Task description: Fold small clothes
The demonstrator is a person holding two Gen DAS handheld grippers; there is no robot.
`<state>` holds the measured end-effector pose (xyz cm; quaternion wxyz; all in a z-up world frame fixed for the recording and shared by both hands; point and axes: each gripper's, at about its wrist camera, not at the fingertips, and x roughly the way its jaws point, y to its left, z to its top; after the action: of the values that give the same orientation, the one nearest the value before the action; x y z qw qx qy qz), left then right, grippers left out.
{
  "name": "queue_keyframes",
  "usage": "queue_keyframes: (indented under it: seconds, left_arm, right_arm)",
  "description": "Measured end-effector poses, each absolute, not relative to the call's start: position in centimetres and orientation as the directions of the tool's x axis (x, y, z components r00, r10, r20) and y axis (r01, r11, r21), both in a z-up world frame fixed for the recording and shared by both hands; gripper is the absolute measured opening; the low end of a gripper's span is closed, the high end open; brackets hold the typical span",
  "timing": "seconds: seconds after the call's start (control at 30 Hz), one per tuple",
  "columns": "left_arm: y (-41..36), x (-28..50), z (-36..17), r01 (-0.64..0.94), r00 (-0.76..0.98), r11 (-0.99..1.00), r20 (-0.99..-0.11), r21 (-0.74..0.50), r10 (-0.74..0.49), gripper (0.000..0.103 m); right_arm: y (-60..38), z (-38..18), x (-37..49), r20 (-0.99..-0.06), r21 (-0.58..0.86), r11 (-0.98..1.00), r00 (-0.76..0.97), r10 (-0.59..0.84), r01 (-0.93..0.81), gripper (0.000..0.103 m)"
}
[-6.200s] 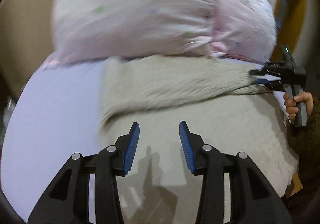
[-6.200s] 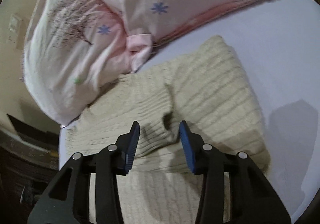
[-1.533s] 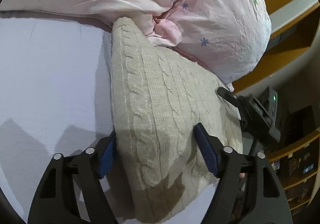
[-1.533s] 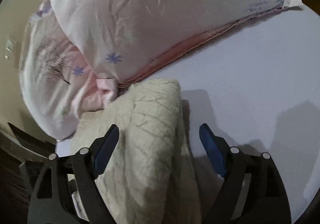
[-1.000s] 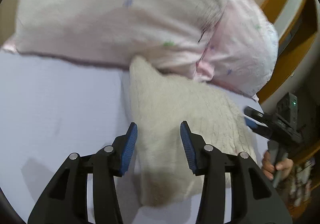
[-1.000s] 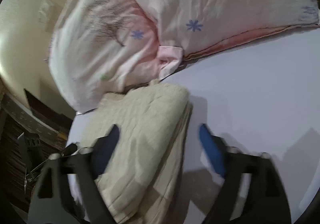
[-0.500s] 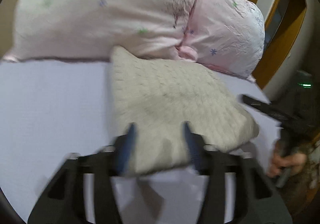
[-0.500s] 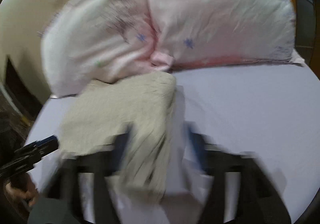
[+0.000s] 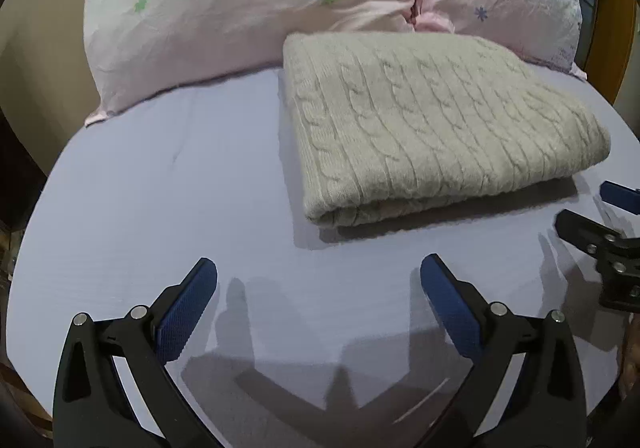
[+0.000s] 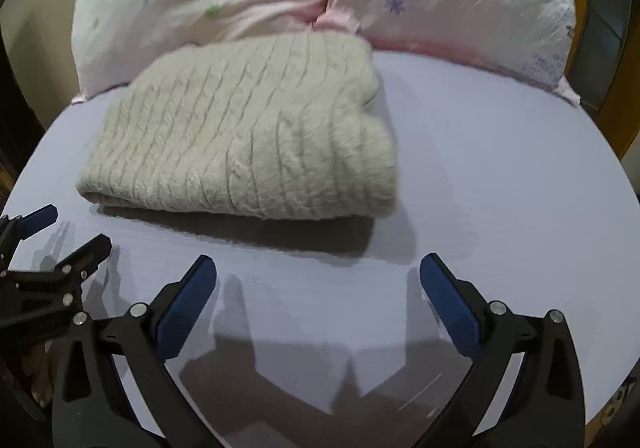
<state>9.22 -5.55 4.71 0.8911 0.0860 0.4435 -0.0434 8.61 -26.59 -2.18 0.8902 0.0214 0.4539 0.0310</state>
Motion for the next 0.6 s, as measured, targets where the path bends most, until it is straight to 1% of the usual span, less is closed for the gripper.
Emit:
queue_keyframes:
  seconds: [0.1,0.2,0.6]
  left_arm:
    - [-4.9,9.2,4.4,0.148,0.584,0.986,-0.812,0.075,-0.026,0.102]
    - [-4.1,9.4,4.1,0.14,0.564,0.99,-0.823,0.021,-0.062,0.102]
    - [-4.0,9.4,4.1,0.158,0.561,0.987,-0.825,0.024,-0.07,0.102]
  right_arm:
    - [-25.9,-2.7,8.9,-0.821,0.021,0.999,0.57,0.035,-0.031,0.101]
    - [-25.9,-2.7,8.6,-0.82,0.023,0.999,0.571,0.037,-0.032,0.101]
    - [-25.9,-2.8,8.1,-0.814,0.02,0.999,0.58,0.033,-0.029,0.101]
